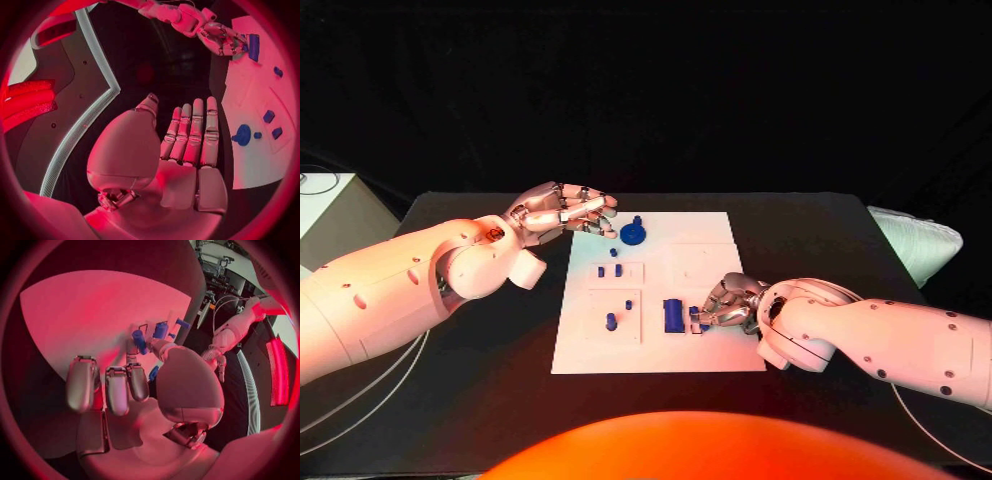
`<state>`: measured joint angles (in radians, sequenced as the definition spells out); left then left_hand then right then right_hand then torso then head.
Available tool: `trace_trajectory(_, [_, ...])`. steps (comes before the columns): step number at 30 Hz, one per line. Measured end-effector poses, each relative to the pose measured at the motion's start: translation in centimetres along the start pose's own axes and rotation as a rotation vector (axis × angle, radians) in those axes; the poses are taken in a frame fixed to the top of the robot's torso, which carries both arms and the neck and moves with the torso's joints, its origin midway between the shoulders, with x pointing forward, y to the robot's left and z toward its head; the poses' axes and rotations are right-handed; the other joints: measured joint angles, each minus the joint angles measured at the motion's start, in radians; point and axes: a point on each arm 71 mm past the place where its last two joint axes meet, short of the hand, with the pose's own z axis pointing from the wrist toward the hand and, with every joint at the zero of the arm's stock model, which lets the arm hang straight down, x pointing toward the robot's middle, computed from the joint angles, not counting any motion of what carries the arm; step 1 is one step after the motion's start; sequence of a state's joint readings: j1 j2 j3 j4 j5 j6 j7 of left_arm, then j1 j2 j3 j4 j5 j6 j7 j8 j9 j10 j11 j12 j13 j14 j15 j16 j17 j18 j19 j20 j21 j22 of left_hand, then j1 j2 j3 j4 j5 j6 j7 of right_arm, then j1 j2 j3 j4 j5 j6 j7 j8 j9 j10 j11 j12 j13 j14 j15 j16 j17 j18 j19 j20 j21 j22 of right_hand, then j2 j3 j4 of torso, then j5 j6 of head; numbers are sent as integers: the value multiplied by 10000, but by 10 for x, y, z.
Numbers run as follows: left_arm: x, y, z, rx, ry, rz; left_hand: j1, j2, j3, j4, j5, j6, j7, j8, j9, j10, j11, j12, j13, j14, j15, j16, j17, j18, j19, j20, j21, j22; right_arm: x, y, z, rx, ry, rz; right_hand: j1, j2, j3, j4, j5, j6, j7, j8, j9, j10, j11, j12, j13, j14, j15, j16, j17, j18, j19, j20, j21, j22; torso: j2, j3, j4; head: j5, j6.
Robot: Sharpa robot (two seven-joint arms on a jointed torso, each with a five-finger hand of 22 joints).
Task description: Assemble the parts on the task board
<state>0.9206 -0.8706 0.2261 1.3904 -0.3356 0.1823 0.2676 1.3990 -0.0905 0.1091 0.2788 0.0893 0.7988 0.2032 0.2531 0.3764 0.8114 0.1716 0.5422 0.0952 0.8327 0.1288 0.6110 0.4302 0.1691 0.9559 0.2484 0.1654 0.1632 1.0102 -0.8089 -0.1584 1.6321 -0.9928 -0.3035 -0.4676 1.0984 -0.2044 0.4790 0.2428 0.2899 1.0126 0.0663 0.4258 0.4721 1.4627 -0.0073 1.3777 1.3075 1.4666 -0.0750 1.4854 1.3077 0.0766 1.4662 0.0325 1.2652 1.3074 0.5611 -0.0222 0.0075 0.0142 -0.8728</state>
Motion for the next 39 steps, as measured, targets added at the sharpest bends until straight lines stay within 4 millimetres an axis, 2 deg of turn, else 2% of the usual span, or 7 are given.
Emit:
trace_trajectory(6, [0,0,0,-9,7,-2,0,0,-27,27,0,0,0,0,0,0,0,0,-1,0,0,0,11,-1,0,0,-40,-12,1,0,0,31,69,-13,-171,14,-17,73,0,16,-15,0,9,0,0,0,0,0,0,0,0,1,0,0,0,0,-5,6,-1,6,0])
trace_trajectory(8, [0,0,0,-12,8,-3,0,0,-27,27,0,0,0,0,0,0,0,0,-1,0,0,0,11,0,0,0,-40,-12,1,0,0,32,85,-19,-271,-87,-60,116,0,16,-15,-1,10,0,0,0,0,0,0,0,0,1,0,0,0,-1,-5,9,-1,8,0])
trace_trajectory(16, [0,0,0,-20,9,-4,0,0,-27,27,0,0,0,0,1,0,0,0,-2,0,0,0,10,0,0,0,-40,-12,1,0,-1,28,136,-35,-483,-192,-142,197,1,16,-15,-1,10,0,0,-1,0,0,0,0,-1,0,0,0,-1,-1,-6,11,-5,22,0])
trace_trajectory(29, [-1,1,0,-32,-3,-3,0,0,-27,27,0,0,0,0,1,0,0,0,-3,0,0,-41,9,0,0,0,-40,-21,2,0,-2,11,156,-45,-879,-113,-352,408,-38,15,-15,-2,9,0,0,-1,0,0,0,0,-2,0,0,0,-1,7,-6,13,-5,11,0])
trace_trajectory(30, [-1,1,-1,-33,-4,-3,0,0,-27,27,0,0,0,0,1,0,0,0,-3,0,0,-41,9,-1,0,0,-40,-20,2,0,-2,10,156,-44,-991,-114,-379,427,46,15,-15,1,10,0,0,-1,0,0,0,0,-2,1,0,0,-1,6,-6,13,-7,12,0])
trace_trajectory(33, [-1,1,-1,-35,-5,-3,0,0,-27,27,0,0,0,0,1,0,0,0,-3,0,0,-41,9,0,0,0,-39,-21,2,0,-3,4,154,-39,-1088,-87,-502,389,687,15,-14,56,32,0,0,-1,0,0,0,0,-2,0,0,0,-29,6,-6,14,-7,17,0])
trace_trajectory(39, [-1,1,-1,-39,-8,-3,0,0,-27,27,0,0,0,0,1,0,0,0,-3,0,0,-41,9,0,0,0,-39,-20,2,0,-4,-3,139,-26,-1015,305,-418,305,1020,53,-52,85,64,0,0,-1,0,0,0,0,-2,1,0,0,-29,5,-6,14,-7,11,0])
